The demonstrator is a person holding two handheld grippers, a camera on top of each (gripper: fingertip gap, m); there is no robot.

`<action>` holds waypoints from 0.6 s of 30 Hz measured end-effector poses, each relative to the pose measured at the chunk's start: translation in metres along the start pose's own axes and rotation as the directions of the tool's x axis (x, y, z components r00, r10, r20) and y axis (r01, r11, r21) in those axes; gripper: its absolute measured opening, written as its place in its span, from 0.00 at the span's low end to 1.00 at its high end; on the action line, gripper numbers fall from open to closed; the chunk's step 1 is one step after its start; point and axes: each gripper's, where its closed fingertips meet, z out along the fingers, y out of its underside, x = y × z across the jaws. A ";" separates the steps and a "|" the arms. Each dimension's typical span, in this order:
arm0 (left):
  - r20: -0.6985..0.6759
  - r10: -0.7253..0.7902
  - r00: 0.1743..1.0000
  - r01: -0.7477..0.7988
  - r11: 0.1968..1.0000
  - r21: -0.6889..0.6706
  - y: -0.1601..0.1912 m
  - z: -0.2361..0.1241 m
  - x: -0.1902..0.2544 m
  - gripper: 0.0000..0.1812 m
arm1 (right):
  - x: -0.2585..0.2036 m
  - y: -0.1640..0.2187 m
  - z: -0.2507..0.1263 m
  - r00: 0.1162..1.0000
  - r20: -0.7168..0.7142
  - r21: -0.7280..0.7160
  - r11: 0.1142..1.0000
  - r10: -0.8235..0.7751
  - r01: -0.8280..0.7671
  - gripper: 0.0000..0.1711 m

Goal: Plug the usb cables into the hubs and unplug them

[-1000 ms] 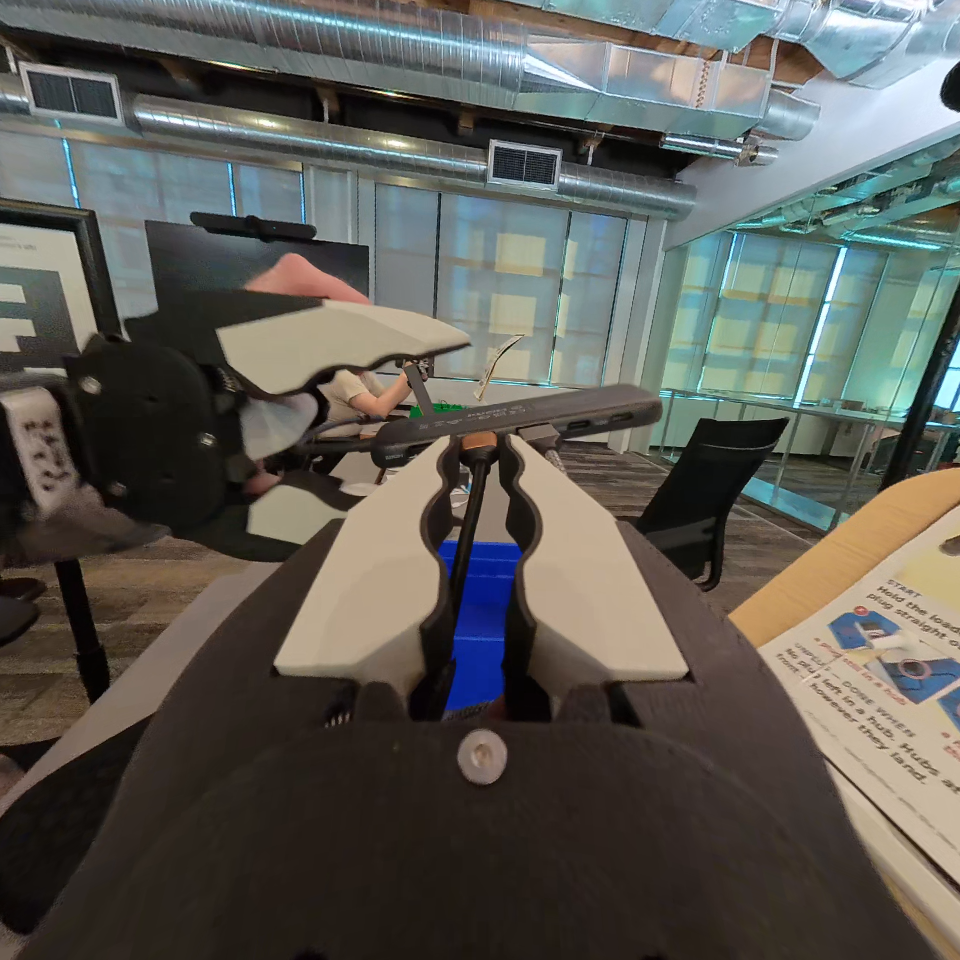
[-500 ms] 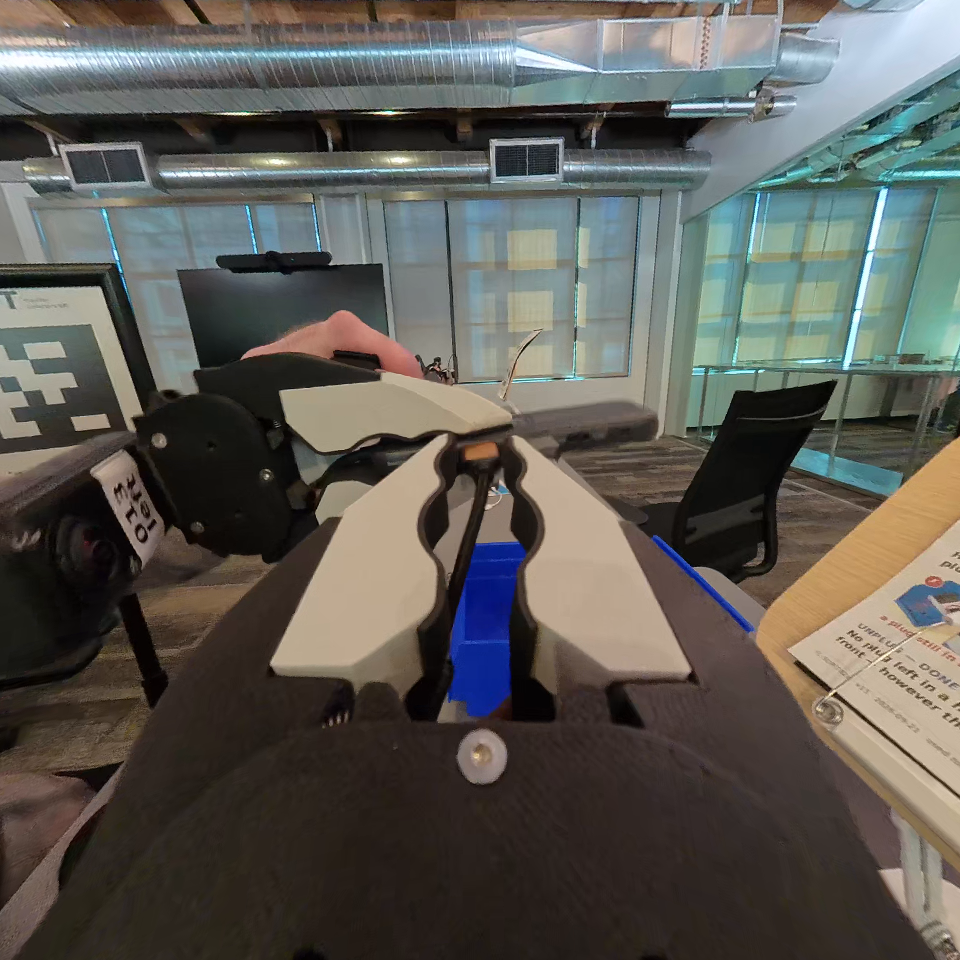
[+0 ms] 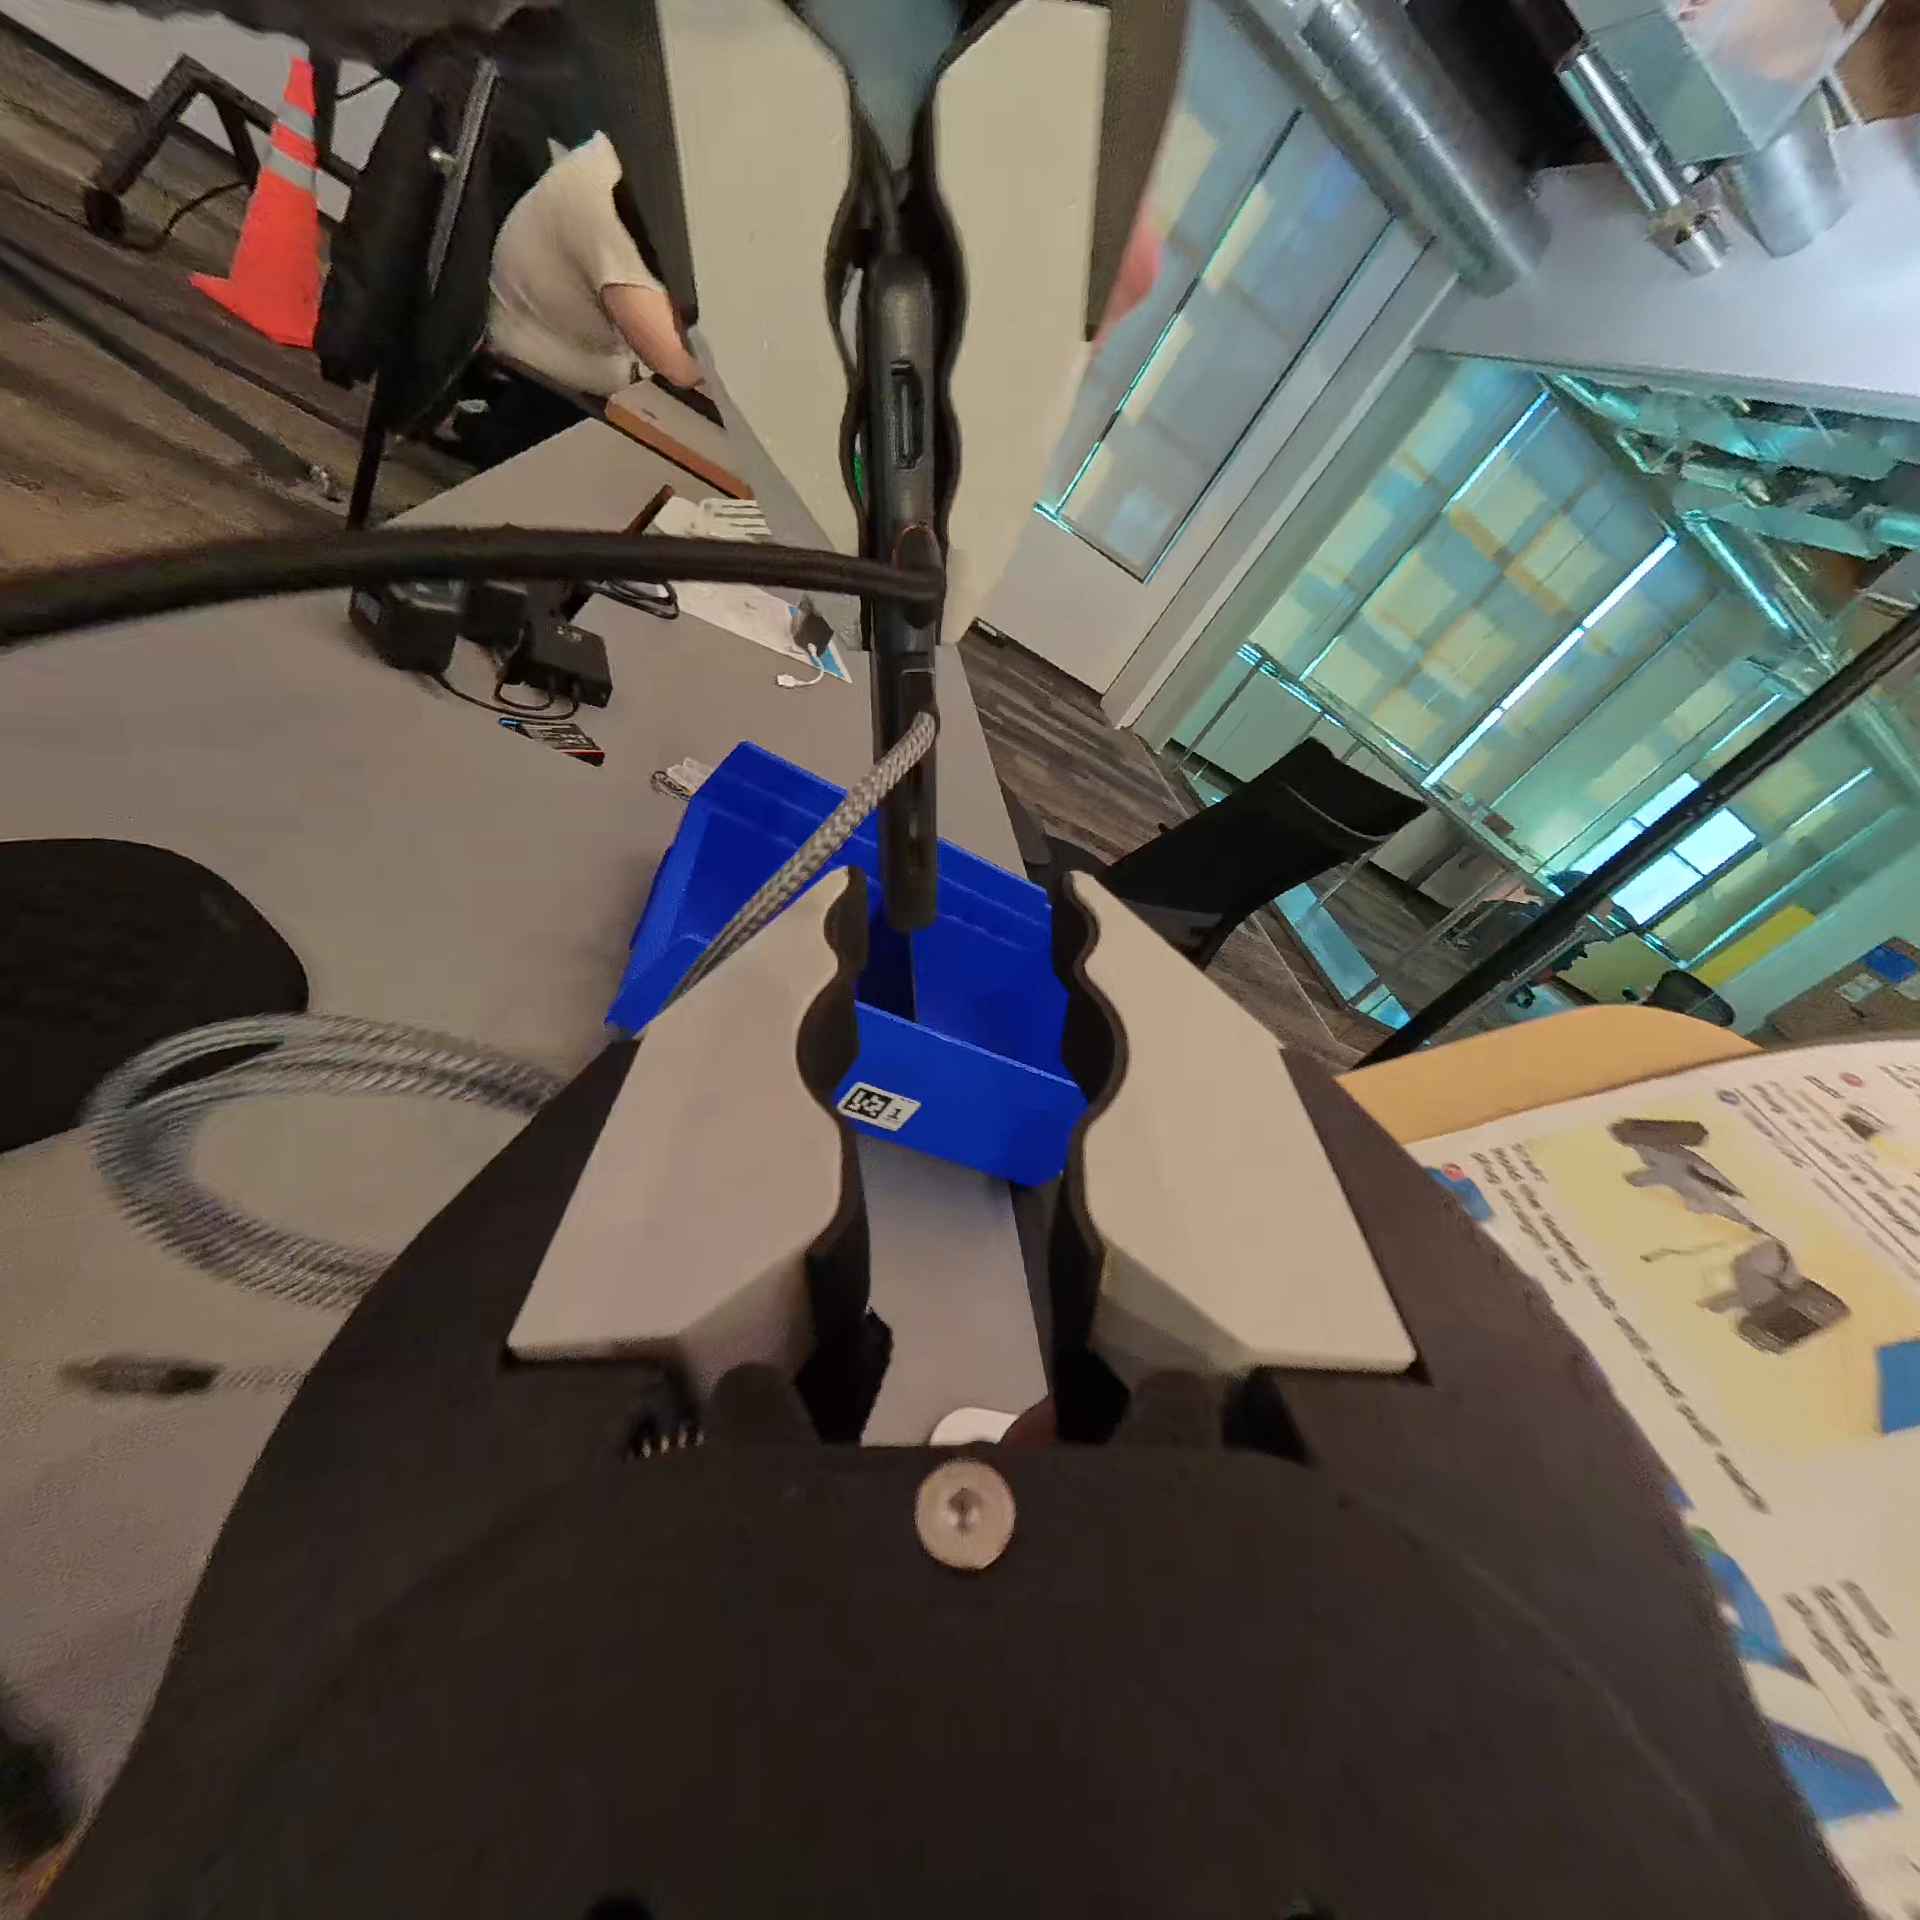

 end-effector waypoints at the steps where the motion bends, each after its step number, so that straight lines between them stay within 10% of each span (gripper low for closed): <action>1: -0.058 -0.005 0.998 0.006 1.000 0.005 -0.001 0.000 0.005 0.07 | -0.004 0.001 0.008 1.000 0.009 -0.001 1.000 0.002 -0.002 0.19; 13: -0.342 0.013 0.940 -0.003 1.000 0.029 -0.009 0.013 0.023 0.10 | -0.048 -0.003 0.042 0.895 0.319 0.082 0.932 0.312 -0.354 0.06; 18: -0.133 -0.020 0.991 0.025 0.999 0.037 -0.011 0.006 -0.024 0.39 | -0.041 -0.001 0.047 0.780 0.391 0.109 0.817 0.489 -0.567 0.06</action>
